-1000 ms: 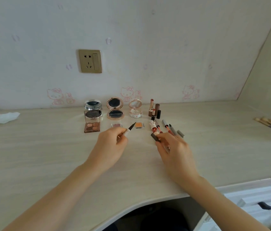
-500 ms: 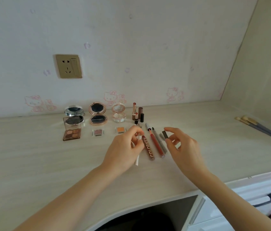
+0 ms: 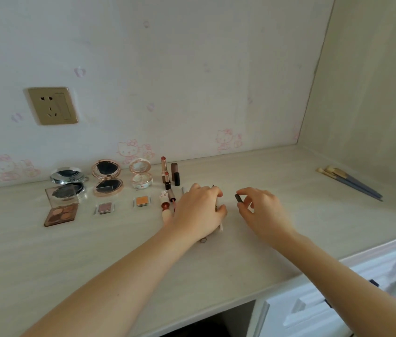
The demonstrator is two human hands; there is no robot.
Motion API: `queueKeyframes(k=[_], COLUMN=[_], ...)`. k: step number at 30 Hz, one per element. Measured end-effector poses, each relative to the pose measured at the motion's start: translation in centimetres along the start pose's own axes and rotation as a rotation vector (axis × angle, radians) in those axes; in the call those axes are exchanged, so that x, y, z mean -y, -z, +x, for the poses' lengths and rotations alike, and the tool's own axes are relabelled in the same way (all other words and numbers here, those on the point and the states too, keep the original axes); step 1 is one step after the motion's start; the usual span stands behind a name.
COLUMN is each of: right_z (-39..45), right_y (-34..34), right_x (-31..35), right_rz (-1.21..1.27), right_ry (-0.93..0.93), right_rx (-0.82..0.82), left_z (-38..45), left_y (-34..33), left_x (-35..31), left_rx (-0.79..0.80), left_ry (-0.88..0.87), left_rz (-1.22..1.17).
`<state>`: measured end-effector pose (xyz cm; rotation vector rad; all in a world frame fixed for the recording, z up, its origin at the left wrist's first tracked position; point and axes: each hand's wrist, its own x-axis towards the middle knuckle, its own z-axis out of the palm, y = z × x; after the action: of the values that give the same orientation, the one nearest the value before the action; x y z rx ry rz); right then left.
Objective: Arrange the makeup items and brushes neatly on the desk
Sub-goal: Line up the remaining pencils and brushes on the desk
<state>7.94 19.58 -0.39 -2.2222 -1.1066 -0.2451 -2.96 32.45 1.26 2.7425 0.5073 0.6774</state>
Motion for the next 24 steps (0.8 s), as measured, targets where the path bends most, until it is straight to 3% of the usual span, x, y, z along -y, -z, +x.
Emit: queueKeyframes(k=[11, 16, 21, 24], right_z=[0.1, -0.3, -0.7, -0.7], right_y=[-0.5, -0.3, 0.0, 0.0], right_x=[-1.2, -1.5, -1.5, -1.1], right_rz=[-0.304, -0.270, -0.217, -0.201], right_ry=[0.123, 0.149, 0.180, 0.183], right_rx=[0.071, 0.073, 0.079, 0.098], left_z=[1.7, -0.1, -2.5, -3.1], left_y=[-2.1, -1.5, -0.8, -0.4], left_x=[-0.3, 0.0, 0.3, 0.0], left_rx=[0.105, 0.032, 0.120, 0.101], left_ry=[-0.102, -0.164, -0.187, -0.152], left_rz=[0.330, 0.233, 0.133, 0.208])
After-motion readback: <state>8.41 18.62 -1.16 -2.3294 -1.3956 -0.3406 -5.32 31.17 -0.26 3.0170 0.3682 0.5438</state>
